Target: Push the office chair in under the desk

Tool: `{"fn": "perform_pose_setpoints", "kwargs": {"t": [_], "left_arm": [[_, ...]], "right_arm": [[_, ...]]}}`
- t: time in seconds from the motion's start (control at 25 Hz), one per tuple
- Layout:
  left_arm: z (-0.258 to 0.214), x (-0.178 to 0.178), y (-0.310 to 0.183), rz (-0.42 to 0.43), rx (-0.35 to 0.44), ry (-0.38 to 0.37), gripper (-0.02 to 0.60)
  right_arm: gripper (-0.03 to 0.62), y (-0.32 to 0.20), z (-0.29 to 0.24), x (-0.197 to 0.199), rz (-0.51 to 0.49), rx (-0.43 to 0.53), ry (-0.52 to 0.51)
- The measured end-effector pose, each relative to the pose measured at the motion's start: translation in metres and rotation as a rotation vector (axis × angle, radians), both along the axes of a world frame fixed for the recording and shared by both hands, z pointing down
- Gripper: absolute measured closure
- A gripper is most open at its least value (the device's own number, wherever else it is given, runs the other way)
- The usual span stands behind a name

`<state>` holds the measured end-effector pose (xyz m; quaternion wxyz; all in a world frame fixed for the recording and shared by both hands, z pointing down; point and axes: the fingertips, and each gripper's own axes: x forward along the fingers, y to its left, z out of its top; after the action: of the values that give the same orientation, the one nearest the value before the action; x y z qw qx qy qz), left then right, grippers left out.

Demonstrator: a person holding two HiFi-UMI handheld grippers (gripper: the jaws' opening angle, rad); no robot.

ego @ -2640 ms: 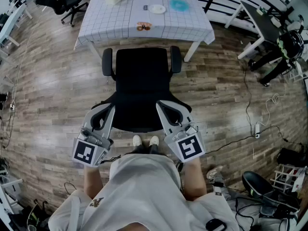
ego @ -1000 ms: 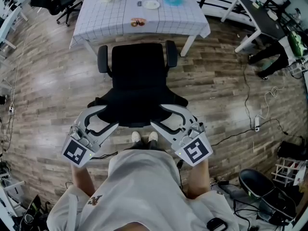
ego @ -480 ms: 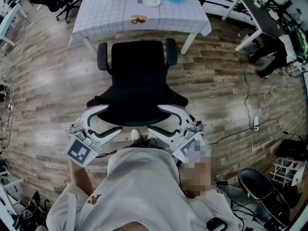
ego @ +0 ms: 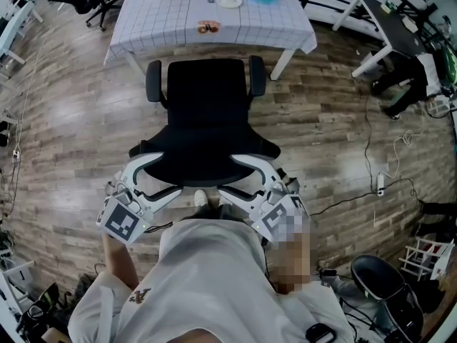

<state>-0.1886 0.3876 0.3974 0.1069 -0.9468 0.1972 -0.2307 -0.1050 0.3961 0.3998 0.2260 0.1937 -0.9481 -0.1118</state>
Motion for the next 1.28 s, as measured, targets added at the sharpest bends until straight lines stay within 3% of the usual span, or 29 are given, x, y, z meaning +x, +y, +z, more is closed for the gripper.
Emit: {"fn": "perform_pose_setpoints", "kwargs": {"t": [0.48, 0.72, 0.88, 1.28], "left_arm": [[0.001, 0.006, -0.010, -0.040, 0.029, -0.018, 0.238], [0.000, 0.007, -0.016, -0.032, 0.038, 0.016, 0.233], [0.001, 0.006, -0.024, -0.055, 0.021, -0.016, 0.230], [0.002, 0.011, -0.050, -0.029, 0.030, 0.016, 0.229]], "right_arm": [[0.287, -0.011, -0.003, 0.007, -0.017, 0.017, -0.035], [0.284, -0.019, -0.004, 0.006, -0.018, 0.000, -0.039], [0.283, -0.025, -0.001, 0.007, -0.012, -0.018, -0.021], [0.283, -0.051, 0.000, 0.012, 0.002, -0.021, -0.025]]}}
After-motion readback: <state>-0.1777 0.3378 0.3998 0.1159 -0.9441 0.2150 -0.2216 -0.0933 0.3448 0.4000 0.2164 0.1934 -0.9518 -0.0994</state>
